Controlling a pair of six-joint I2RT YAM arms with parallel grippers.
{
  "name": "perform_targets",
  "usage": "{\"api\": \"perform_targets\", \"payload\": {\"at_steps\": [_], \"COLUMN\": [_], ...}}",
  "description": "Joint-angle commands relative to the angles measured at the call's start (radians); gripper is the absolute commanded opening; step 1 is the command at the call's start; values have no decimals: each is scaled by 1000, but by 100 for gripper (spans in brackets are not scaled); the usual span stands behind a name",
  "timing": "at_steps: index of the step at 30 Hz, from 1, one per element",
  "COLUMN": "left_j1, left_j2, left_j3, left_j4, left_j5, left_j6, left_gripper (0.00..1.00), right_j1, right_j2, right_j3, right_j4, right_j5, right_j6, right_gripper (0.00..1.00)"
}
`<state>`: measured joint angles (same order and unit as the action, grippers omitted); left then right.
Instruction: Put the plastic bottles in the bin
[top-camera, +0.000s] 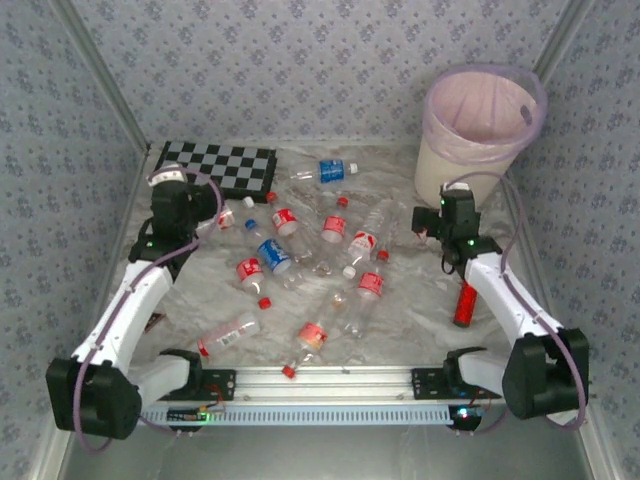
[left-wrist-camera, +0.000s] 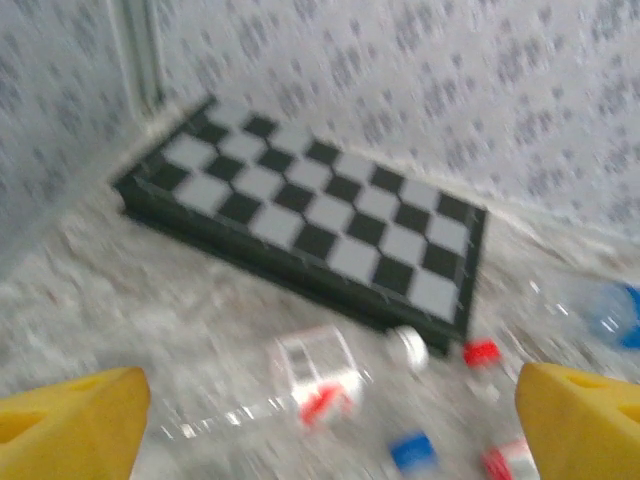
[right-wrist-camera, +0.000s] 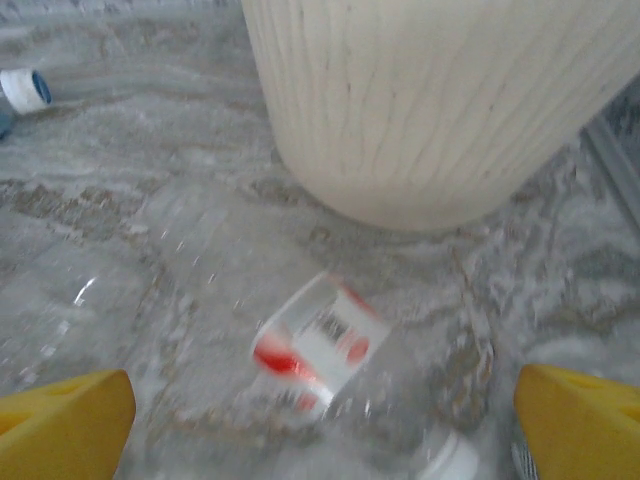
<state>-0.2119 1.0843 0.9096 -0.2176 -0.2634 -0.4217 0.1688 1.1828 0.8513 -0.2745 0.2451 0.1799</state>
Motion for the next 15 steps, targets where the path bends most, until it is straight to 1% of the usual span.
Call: {"api": "perform_targets", "payload": {"at_steps": [1,4,5,8,12,15], "left_j1": [-94,-178,-201,-249,-274,-280], "left_j2": [3,6,6,1,-2,40], "left_j3": [39,40,38,5,-82,-131], "left_j4": [-369,-478,-521,-572,-509,-452], "left_j5": [84,150,164,200,260,295], "left_j6": [-203,-273,-293,-366,-445,-465], "left_gripper": [92,92,92,92,91,88], "right_j1": [42,88,91,94,94,94], "right_j2": [-1,1,5,28,61,89], "right_j3": [118,175,195,251,315,333], "right_j4": [-439,-525,-542,-580,-610,-613], "right_j5": [-63,-143,-173,-218,-254,-284], "right_j6": [92,96,98,101,94,87], "right_gripper": [100,100,100,100,100,100]}}
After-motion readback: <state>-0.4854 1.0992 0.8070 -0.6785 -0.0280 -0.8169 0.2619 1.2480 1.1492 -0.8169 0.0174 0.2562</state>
